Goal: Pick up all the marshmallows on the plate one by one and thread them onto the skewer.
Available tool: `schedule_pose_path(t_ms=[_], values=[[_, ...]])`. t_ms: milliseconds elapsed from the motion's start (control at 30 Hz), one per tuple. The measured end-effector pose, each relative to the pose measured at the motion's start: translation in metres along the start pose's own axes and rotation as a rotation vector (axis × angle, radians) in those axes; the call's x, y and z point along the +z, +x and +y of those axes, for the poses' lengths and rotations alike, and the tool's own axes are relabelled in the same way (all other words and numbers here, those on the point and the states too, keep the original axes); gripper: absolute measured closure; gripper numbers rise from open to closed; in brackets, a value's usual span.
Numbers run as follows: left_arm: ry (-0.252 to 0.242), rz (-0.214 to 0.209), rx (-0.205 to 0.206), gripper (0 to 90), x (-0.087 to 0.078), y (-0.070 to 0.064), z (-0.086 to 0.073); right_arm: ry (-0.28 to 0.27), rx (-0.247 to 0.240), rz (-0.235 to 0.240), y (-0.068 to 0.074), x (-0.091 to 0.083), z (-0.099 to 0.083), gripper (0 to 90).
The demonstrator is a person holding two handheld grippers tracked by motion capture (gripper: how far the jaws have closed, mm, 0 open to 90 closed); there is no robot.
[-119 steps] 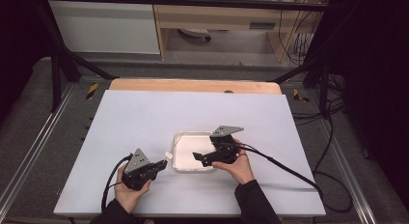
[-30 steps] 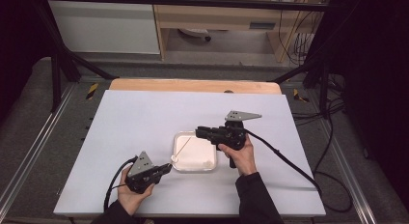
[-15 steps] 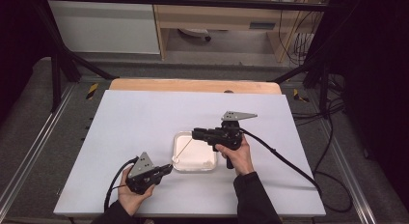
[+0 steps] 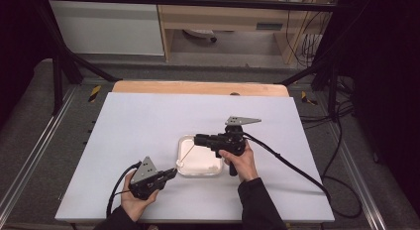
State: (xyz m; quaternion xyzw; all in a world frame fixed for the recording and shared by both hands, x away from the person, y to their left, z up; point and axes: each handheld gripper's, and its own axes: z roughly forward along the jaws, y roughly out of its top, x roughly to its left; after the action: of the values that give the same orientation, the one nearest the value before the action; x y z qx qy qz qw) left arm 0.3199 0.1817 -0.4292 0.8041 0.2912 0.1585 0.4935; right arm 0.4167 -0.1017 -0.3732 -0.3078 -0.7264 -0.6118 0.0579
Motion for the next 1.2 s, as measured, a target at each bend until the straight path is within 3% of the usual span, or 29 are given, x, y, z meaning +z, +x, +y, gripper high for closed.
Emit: schedule_pose_path(t_ms=[700, 867, 1133, 1200], values=[[-0.011, 0.011, -0.013, 88.6, 0.001, -0.001, -0.001, -0.025, 0.023, 0.026, 0.003, 0.009, -0.010, 79.6], [-0.021, 0.004, 0.007, 88.6, 0.003, 0.000, 0.000, -0.022, 0.022, 0.027, 0.003, 0.011, -0.013, 79.9], [-0.013, 0.010, -0.012, 88.6, 0.003, -0.002, 0.000, -0.013, 0.029, 0.038, 0.004, 0.014, -0.017, 79.8], [-0.025, 0.007, 0.011, 88.6, 0.005, -0.001, 0.001, -0.004, 0.037, 0.046, 0.004, 0.016, -0.020, 79.6]])
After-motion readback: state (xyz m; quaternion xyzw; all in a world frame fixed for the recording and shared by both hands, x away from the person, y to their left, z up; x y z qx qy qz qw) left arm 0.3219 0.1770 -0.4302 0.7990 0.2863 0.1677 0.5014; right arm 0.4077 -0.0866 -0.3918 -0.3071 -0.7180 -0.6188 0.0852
